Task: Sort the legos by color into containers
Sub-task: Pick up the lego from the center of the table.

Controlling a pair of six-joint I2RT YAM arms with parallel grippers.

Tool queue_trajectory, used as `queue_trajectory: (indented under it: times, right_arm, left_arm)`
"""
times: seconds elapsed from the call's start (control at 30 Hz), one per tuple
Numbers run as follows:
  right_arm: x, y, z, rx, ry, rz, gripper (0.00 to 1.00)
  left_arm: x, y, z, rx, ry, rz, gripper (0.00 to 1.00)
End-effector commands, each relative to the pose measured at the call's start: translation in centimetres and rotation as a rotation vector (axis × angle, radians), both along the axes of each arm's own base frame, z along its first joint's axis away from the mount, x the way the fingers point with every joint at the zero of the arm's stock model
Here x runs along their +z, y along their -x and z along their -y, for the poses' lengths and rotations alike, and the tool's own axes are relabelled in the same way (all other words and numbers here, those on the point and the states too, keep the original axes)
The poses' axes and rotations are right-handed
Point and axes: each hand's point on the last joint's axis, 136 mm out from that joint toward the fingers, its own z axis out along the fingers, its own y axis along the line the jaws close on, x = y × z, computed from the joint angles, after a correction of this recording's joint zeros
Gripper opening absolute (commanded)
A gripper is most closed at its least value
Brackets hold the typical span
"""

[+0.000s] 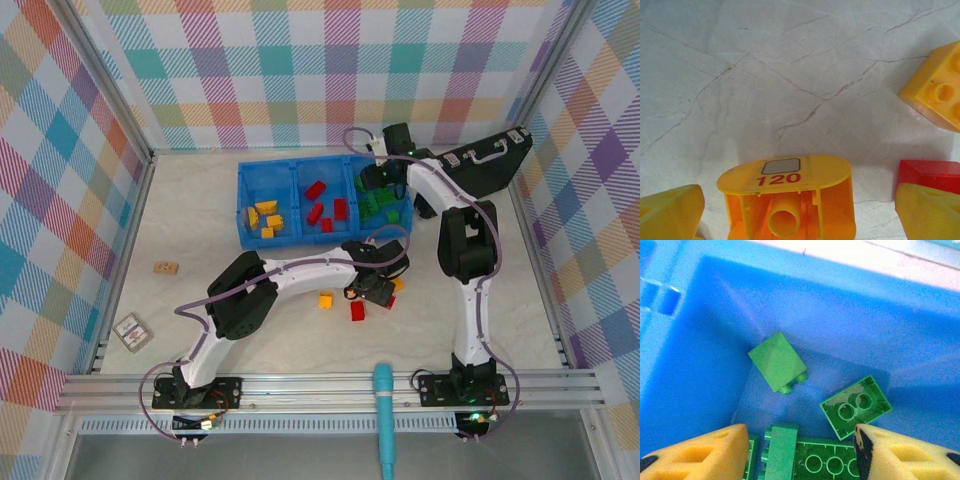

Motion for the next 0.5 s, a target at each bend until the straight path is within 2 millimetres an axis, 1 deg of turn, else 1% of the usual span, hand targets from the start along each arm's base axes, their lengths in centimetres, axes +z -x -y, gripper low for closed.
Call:
queue_trajectory:
  times: [0.0, 0.17, 0.27, 0.37, 0.47]
  right_arm:
    - [3.2, 0.3, -0.3, 0.007, -0.059, 0.051, 0.58]
    - [3.8, 0.5, -0.2, 0.007, -0.057, 0.061, 0.58]
    - [4.8, 0.8, -0.4, 0.02, -0.078, 0.065, 0.58]
    - [6.7, 1.6, -0.9, 0.018, -0.137, 0.057, 0.58]
    - [8.7, 2.6, -1.0, 0.023, -0.167, 0.065, 0.59]
  left_arm:
    - [-0.8, -0.2, -1.0, 0.038, -0.044, 0.005, 0.95]
    - [-1.8, -0.3, -1.5, 0.051, -0.035, -0.022, 0.88]
    - [-2.3, -0.2, -1.8, 0.054, -0.028, -0.04, 0.85]
    - [-2.8, 0.0, -2.1, 0.056, -0.021, -0.055, 0.81]
    - [-3.3, 0.2, -2.4, 0.054, -0.007, -0.065, 0.75]
